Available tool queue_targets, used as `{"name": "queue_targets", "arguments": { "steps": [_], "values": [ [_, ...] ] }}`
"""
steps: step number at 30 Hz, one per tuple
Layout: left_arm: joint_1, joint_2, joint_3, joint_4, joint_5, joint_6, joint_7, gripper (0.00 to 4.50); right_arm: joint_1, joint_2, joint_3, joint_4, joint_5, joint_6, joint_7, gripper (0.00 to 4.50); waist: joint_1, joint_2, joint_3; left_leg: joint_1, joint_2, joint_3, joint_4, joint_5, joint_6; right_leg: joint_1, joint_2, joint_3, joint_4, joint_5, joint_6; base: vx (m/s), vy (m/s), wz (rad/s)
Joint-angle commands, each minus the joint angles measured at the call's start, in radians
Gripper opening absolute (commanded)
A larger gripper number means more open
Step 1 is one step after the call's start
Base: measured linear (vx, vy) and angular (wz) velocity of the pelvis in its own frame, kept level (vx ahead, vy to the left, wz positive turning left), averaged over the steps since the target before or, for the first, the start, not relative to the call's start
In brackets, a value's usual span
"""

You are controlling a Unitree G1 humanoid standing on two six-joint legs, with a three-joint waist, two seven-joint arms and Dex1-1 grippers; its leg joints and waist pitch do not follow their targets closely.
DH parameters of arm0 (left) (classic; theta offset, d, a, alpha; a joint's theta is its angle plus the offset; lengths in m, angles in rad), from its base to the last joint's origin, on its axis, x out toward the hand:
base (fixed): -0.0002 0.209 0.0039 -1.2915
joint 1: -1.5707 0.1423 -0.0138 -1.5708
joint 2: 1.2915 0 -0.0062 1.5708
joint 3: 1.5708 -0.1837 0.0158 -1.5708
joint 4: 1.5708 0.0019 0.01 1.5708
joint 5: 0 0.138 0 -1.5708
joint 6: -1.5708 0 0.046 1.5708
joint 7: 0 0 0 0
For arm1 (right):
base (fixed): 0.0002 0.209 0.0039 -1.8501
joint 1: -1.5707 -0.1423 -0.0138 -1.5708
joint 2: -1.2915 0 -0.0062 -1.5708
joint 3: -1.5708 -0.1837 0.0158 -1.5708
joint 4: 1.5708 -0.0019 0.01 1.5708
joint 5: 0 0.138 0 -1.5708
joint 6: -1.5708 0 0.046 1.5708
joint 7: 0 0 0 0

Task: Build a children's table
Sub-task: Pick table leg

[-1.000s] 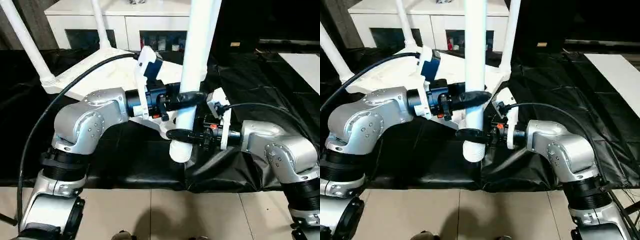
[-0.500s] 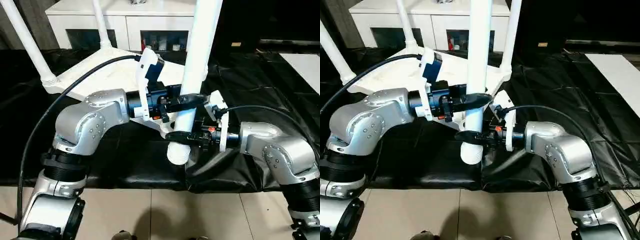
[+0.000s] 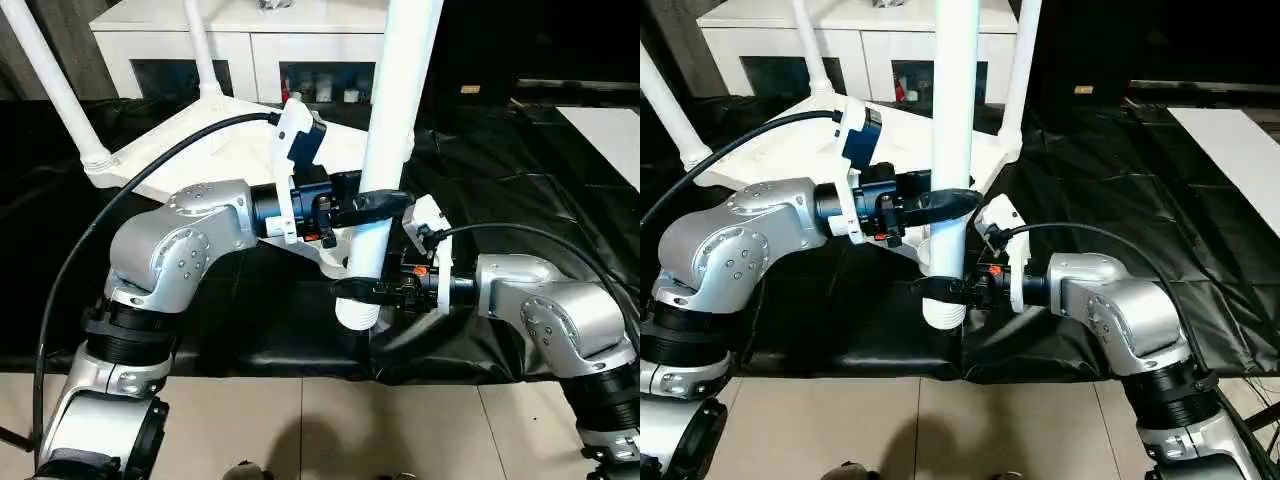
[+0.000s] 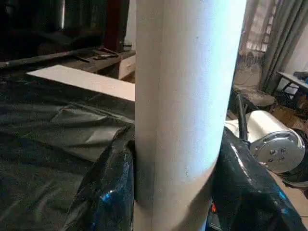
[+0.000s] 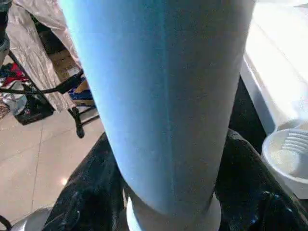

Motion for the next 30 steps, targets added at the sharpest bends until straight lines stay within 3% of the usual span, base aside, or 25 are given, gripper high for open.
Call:
{"name": "queue_targets", "arguments": {
  "steps": [1,13,14,19,28,29,30],
  "values": [
    [-0.008,0.013,-0.010,-0.016,0.009,-0.009,-0.009,1.82,-0.011,0.007,-0.016,-0.005,0.002,-0.017,-0.001,2.61,-0.001,-0.015,-0.082,0.014,0.004,0.006,-0.068,-0.215,0.000,0.054,-0.029,0.027,-0.066,-0.359,-0.158,0.000,0.000,0.00],
    [-0.010,0.017,-0.014,-0.009,0.019,-0.015,-0.018,1.82,-0.014,0.010,-0.017,-0.008,0.002,-0.020,0.011,2.61,-0.001,-0.014,-0.082,0.013,0.004,0.005,-0.067,-0.219,-0.003,0.054,-0.029,0.027,-0.066,-0.369,-0.154,0.000,0.000,0.00],
    [-0.010,0.018,-0.014,-0.008,0.019,-0.015,-0.018,1.82,-0.014,0.011,-0.018,-0.007,0.002,-0.019,0.011,2.32,-0.001,-0.015,-0.082,0.013,0.003,0.006,-0.067,-0.221,-0.003,0.054,-0.029,0.027,-0.066,-0.370,-0.154,0.000,0.000,0.00],
    [-0.011,0.021,-0.016,-0.004,0.022,-0.019,-0.022,1.82,-0.014,0.011,-0.022,-0.001,0.003,-0.016,0.014,1.99,-0.002,-0.014,-0.081,0.014,0.003,0.005,-0.068,-0.233,-0.006,0.052,-0.029,0.026,-0.069,-0.394,-0.146,0.000,0.000,0.00],
    [-0.017,0.024,-0.011,0.010,0.051,-0.030,0.009,1.82,-0.013,0.012,-0.018,0.003,-0.008,-0.023,0.010,1.91,-0.002,-0.012,-0.081,0.014,0.003,0.004,-0.068,-0.235,-0.006,0.053,-0.028,0.026,-0.069,-0.386,-0.147,0.000,0.000,0.00],
    [-0.019,0.025,-0.010,0.014,0.055,-0.018,0.025,2.38,-0.012,0.013,-0.019,0.003,-0.011,-0.024,0.006,1.91,-0.001,-0.009,-0.082,0.014,0.003,0.004,-0.068,-0.233,-0.008,0.053,-0.029,0.026,-0.067,-0.380,-0.148,0.000,0.000,0.00],
    [-0.018,0.025,-0.008,0.029,0.074,-0.009,0.059,2.38,-0.007,0.019,-0.021,0.006,-0.022,-0.031,-0.013,1.91,-0.001,-0.009,-0.082,0.013,0.003,0.004,-0.068,-0.232,-0.008,0.053,-0.028,0.025,-0.067,-0.374,-0.151,0.000,0.000,0.00]
  ]
}}
